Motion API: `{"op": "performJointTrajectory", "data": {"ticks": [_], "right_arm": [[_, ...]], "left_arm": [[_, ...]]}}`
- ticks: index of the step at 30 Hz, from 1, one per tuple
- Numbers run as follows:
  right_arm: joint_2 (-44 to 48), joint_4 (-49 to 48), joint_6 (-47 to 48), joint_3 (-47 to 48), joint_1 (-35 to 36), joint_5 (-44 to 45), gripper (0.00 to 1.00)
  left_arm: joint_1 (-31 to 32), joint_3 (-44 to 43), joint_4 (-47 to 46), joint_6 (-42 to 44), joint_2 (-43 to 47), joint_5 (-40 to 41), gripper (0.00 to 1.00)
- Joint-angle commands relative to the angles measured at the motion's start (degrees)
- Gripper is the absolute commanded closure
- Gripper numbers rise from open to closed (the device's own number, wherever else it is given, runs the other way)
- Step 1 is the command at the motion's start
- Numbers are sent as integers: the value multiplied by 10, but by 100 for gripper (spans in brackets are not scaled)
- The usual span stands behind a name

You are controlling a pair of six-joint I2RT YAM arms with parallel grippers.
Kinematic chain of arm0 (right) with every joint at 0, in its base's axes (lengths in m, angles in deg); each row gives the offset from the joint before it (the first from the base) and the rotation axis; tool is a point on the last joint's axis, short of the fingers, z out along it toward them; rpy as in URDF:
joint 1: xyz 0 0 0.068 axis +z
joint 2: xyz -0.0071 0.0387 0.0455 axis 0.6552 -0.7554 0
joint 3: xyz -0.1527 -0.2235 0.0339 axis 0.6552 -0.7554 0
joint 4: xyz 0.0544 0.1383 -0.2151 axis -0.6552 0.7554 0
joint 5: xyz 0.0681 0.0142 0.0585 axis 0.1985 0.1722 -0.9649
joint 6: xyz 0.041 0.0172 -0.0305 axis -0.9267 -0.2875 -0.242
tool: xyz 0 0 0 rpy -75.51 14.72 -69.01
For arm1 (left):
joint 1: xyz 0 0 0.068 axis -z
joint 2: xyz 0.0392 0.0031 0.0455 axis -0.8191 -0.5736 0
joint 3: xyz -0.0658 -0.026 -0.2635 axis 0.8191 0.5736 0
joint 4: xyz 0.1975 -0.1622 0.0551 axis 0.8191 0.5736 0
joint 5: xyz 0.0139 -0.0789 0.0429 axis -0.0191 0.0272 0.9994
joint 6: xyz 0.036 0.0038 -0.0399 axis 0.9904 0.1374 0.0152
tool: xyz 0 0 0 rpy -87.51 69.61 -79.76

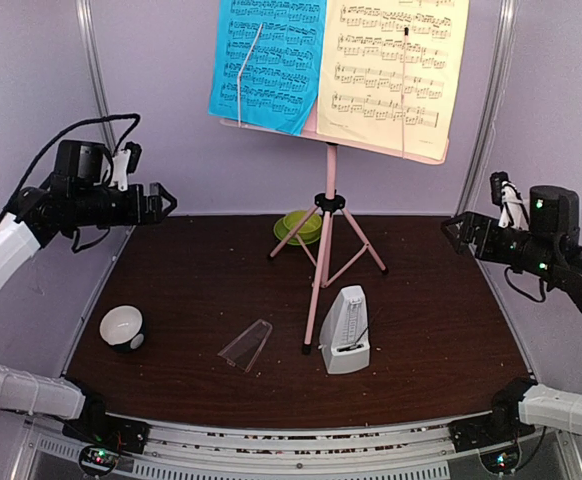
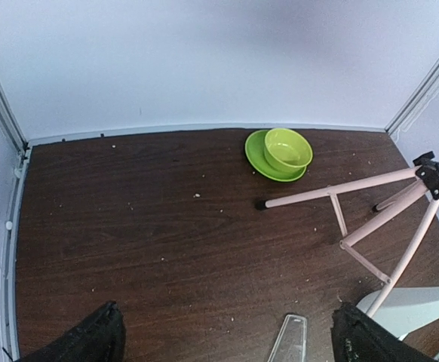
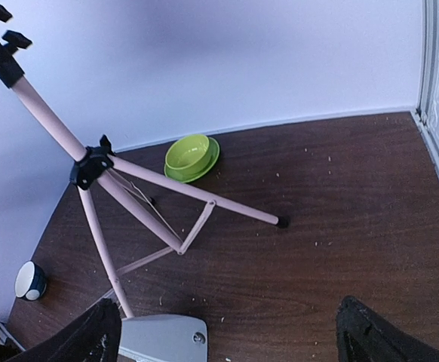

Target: Set up the instrument practice props

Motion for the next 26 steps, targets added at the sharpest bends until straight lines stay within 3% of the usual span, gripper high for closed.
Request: {"op": "performJointTrajectory", "data": {"ticks": [1,9,15,21,26], "right_arm": [[37,-41,-55,-70,-4,-7,0],[79,-145,-104,-230,-3,-18,0],[100,-199,-135,-323,-3,-21,0],[156,-200,-147,-369,-3,-9,0],[169,-216,-143,-386,-3,-11,0]], "left_arm": [[-3,63,27,-3,29,19,2],[-3,195,-34,-30,53,13,2],[-3,287,-133,-51,23,-58,2],[-3,315,-183,-57,-10,-80,2],[-3,284,-164,-48,-15,-63,2]]}}
